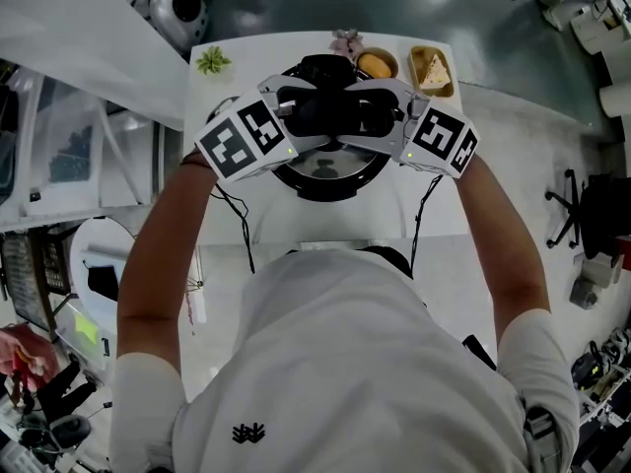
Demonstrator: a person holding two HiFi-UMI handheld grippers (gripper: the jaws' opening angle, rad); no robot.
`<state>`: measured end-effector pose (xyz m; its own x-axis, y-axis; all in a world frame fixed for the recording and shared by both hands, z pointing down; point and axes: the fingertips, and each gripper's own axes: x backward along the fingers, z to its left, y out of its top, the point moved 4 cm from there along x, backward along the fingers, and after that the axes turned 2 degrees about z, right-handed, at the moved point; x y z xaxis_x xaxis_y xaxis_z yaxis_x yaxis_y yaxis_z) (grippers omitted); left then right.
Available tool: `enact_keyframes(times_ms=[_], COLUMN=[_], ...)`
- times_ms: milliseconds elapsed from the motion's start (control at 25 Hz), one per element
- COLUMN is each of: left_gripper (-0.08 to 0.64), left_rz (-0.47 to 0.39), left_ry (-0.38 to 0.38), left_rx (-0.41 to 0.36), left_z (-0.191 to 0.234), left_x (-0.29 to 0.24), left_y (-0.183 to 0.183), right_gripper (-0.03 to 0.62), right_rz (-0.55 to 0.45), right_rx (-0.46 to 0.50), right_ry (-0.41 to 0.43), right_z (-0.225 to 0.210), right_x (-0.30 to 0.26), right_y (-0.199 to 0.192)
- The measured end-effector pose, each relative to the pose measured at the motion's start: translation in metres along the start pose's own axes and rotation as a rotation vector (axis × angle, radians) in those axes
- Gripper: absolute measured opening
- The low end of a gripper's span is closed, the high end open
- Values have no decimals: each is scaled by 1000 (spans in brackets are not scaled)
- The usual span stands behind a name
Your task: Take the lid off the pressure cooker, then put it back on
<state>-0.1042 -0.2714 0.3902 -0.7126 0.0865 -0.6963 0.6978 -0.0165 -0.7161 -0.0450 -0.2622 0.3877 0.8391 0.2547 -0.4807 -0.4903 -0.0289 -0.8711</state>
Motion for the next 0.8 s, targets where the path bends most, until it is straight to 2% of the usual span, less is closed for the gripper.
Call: enact_keyframes(times_ms=[440, 800], left_gripper=[293, 311], left_rz=[-166, -201], left_ry=[-25, 30], left_rx=[40, 57], left_z=[0, -1], left_x=[0, 1], left_y=[-6, -7], right_gripper=[287, 296], right_rz=[-27, -30], right_rx=[-31, -57], right_ry=[-29, -91], right_z=[1, 4], right_x=[3, 8], right_y=[-2, -7])
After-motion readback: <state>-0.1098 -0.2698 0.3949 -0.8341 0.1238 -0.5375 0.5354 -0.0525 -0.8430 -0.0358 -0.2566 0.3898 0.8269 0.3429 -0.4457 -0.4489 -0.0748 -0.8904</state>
